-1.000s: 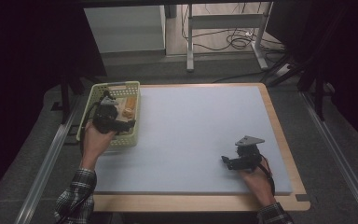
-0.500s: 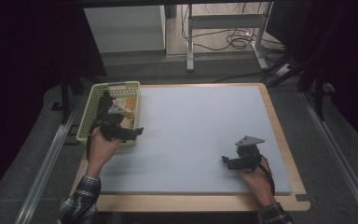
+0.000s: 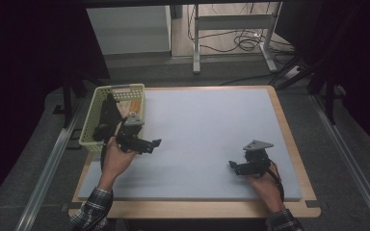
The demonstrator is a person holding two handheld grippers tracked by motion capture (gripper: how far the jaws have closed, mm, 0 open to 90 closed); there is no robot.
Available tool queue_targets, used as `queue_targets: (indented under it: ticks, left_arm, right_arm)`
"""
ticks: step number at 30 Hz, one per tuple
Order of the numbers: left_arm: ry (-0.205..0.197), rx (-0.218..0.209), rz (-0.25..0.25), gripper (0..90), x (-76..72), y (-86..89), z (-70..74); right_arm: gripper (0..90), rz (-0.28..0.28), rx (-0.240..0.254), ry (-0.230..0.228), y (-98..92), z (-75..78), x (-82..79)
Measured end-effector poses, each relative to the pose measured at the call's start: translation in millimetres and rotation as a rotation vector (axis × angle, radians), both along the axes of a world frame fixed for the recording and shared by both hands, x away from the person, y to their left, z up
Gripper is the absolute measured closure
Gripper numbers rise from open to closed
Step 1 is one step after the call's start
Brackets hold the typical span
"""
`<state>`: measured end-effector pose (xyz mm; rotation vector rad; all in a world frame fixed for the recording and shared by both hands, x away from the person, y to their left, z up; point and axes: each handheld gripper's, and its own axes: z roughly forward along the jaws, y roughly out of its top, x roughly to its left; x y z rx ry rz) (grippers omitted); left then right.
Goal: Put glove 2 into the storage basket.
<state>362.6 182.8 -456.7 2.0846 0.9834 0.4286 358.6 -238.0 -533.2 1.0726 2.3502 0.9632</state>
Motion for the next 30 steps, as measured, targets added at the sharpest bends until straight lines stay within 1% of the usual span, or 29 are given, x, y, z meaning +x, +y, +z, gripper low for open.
queue_targets:
  ticks: [10,16,20,25,28,30]
  left_arm:
    - [-0.010,-0.007,-0.074,1.4,-9.3,-29.9,-4.0]
    - [-0.012,-0.007,-0.109,1.4,-18.3,-43.2,-12.2]
    - [-0.013,-0.008,-0.121,1.4,-24.7,-48.4,-20.1]
    - [-0.009,-0.001,-0.126,1.5,-31.2,-49.6,-31.5]
    - [0.004,-0.014,-0.131,1.5,-35.0,-48.3,-41.2]
    - [0.012,-0.015,-0.130,1.4,-37.0,-46.8,-47.6]
  right_arm:
    - [11.3,0.001,0.000,0.000,-0.1,0.0,0.0]
    - [11.3,0.000,0.001,0.000,0.0,0.0,0.0]
    - [11.3,0.001,0.000,-0.001,0.0,0.0,0.0]
    - [11.3,0.000,-0.001,-0.001,0.0,0.0,-0.1]
    - [11.3,0.000,0.000,-0.001,0.0,0.0,0.0]
    - [11.3,0.000,-0.001,-0.002,0.0,0.0,0.0]
